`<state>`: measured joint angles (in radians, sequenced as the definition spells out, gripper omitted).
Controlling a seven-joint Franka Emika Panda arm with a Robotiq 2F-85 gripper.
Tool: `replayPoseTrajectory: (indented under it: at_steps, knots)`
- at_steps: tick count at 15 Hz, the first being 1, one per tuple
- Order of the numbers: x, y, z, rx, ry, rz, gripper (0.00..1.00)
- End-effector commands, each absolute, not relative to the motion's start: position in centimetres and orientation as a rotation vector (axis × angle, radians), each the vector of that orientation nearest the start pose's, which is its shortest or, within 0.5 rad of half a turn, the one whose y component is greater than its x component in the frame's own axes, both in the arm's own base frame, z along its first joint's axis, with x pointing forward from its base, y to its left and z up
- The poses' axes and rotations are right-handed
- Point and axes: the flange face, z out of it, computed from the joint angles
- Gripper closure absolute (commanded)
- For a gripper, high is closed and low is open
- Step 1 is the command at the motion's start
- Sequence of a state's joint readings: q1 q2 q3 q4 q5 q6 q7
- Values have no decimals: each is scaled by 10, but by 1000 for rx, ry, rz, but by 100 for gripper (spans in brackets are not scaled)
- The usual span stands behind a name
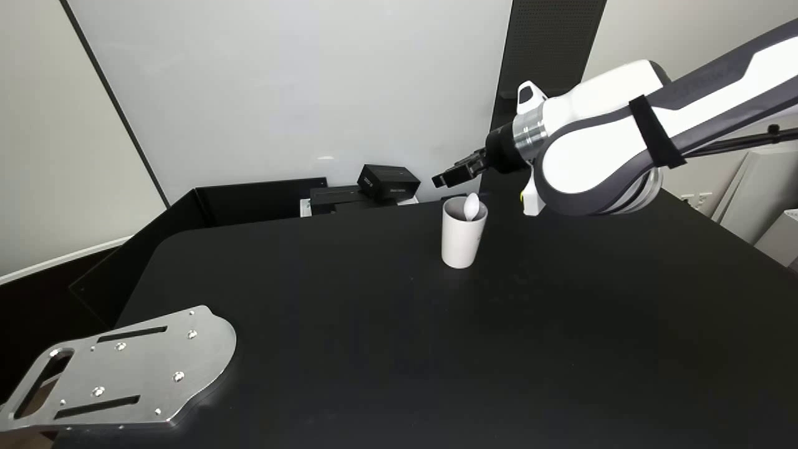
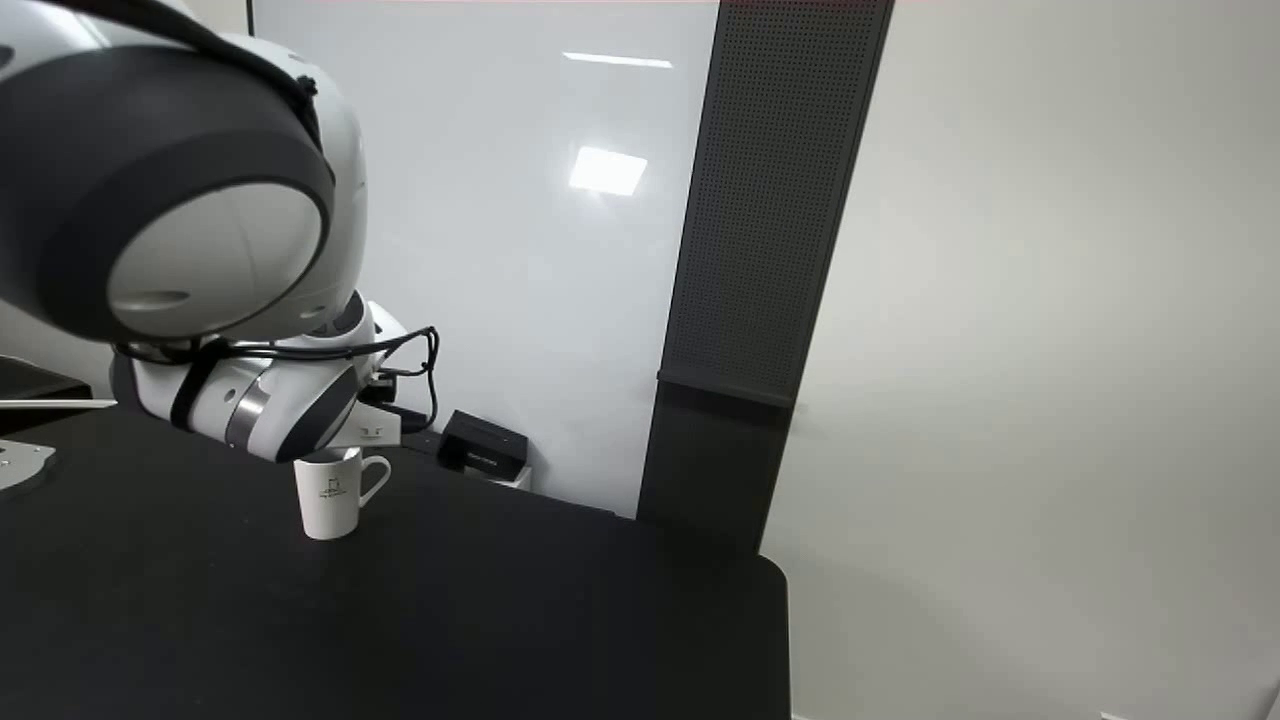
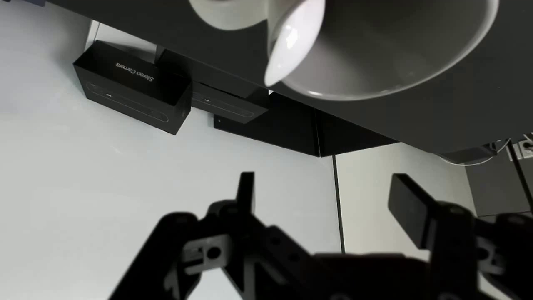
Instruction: Pick the spoon and put it in the cup
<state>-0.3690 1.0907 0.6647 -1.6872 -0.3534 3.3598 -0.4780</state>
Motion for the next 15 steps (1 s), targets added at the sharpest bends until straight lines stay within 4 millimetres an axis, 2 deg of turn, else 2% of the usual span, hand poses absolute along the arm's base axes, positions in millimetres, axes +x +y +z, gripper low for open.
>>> replayPoseTrajectory:
  at_steps: [1,2,3,6,11,15]
  knots:
    - [694,143,197,-2571,-788,-1072,0]
    - [694,139,210,-2641,-789,-1017,0]
    - [691,142,215,-2663,-824,-946,0]
    - [680,147,249,-2766,-894,-762,0]
    - [650,163,302,-2852,-994,-489,0]
    - [628,167,330,-2933,-1062,-257,0]
